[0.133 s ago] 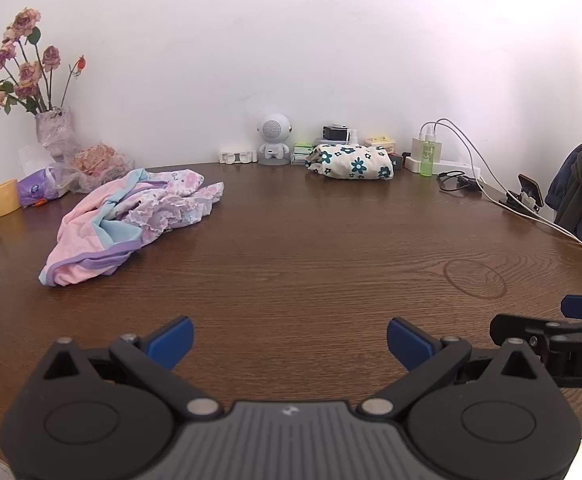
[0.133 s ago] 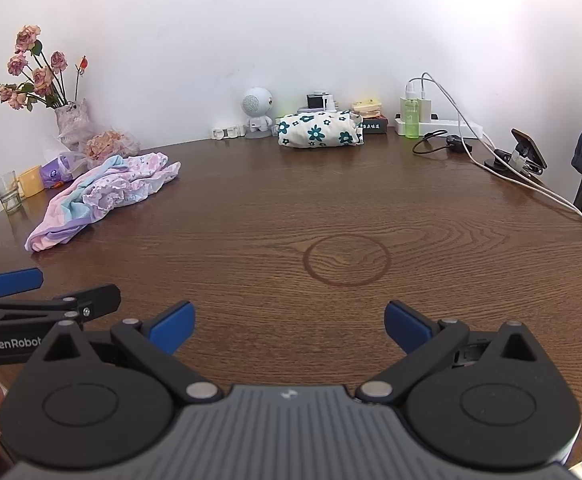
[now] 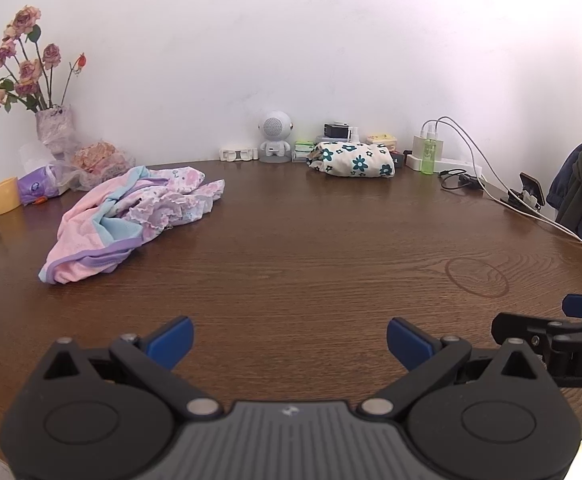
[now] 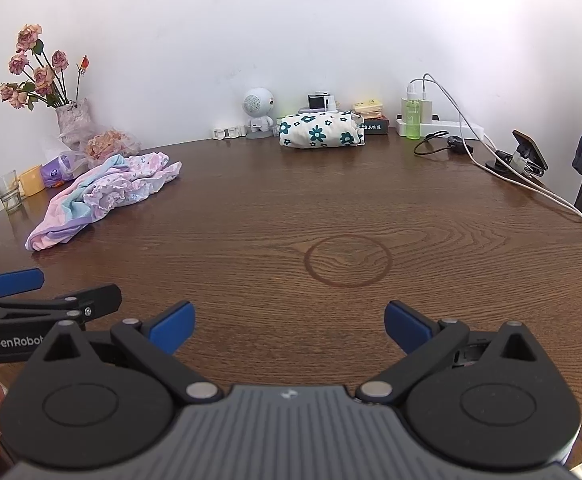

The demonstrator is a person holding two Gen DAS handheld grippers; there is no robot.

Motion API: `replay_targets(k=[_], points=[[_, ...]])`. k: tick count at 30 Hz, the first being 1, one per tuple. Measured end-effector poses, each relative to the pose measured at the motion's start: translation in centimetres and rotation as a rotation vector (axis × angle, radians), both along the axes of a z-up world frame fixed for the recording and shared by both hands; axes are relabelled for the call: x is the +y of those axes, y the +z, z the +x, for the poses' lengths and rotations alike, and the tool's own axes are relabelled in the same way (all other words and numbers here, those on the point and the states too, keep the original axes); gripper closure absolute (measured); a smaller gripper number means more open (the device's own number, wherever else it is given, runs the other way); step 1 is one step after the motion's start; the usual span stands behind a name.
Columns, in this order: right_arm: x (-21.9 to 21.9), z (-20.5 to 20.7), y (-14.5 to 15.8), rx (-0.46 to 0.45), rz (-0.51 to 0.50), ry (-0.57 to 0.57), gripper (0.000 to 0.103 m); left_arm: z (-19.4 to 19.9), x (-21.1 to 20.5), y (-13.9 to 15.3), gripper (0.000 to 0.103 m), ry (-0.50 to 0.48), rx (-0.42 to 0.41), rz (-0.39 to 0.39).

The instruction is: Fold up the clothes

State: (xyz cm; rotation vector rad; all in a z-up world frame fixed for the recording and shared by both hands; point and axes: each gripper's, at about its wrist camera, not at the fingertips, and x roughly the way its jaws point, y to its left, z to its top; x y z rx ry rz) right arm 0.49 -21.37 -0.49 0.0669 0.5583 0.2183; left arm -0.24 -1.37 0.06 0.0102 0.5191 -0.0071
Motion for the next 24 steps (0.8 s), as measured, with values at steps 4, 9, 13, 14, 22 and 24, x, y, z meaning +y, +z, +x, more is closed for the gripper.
replay_targets(k=[4,9,13,14,22,24], points=[[0.1,0.0,0.0,0.001,-0.002,0.0,0.0,0.0,0.6,-0.8,0.0,-0.008,-0.003,-0.009],[0.2,0.1,0.1,0.002,-0.007,0.001,0.0,-0.3,1.1,-1.2,0.0,-0.015,-0.015,-0.003],[0.5,0.2,-0.1,0.002,-0.008,0.004,0.0,-0.1,1.1,-1.4,0.0,-0.019,-0.013,0.001],[0.5,0.2,-0.1,0.003,-0.006,0.005,0.0,-0.1,1.1,-1.4,0.0,-0.019,-0.013,0.001],[0.6,0.2,-0.1,0.002,-0.007,0.002,0.0,-0.2,0.7,-1.0,0.0,-0.014,-0.006,-0.001],[0.5,0.2,-0.1,0.002,-0.007,0.002,0.0,-0.2,0.5,-1.0,0.0,-0.012,-0.006,0.001]])
